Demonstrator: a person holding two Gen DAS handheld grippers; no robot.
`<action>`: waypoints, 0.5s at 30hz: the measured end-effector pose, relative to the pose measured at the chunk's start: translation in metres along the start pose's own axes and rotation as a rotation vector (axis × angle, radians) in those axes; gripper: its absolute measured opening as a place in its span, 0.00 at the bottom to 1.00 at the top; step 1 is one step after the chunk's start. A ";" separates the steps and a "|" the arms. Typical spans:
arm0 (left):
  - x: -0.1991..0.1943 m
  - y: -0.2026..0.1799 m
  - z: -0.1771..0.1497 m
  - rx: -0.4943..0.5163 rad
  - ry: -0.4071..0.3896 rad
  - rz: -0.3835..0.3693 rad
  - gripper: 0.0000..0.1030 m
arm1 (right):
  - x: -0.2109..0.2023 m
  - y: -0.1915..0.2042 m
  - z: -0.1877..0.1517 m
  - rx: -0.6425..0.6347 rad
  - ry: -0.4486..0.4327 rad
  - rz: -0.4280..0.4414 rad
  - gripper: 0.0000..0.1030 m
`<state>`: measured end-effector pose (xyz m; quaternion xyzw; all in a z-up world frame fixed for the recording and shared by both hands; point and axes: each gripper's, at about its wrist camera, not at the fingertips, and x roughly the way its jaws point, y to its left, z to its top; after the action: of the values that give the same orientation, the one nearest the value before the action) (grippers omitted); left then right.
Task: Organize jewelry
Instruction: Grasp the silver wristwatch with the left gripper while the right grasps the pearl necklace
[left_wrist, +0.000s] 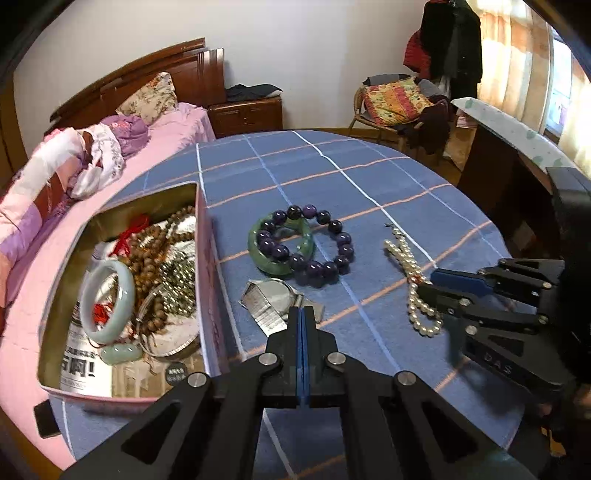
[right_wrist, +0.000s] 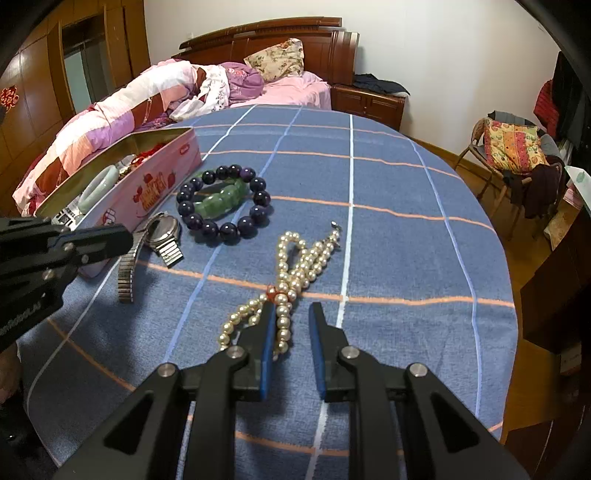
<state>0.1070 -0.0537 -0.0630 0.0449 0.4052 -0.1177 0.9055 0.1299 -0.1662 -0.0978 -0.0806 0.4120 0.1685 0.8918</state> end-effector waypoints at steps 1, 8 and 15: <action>0.000 0.001 -0.001 -0.006 0.003 -0.005 0.00 | 0.000 0.000 0.000 0.001 0.000 0.001 0.21; 0.015 0.012 -0.003 -0.083 0.062 -0.009 0.00 | -0.001 0.001 0.001 -0.001 -0.003 -0.001 0.21; 0.013 0.016 -0.005 -0.102 0.064 0.014 0.00 | -0.001 0.003 0.002 -0.005 -0.006 -0.004 0.21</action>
<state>0.1160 -0.0401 -0.0765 0.0052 0.4391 -0.0890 0.8940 0.1293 -0.1637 -0.0958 -0.0828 0.4087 0.1680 0.8932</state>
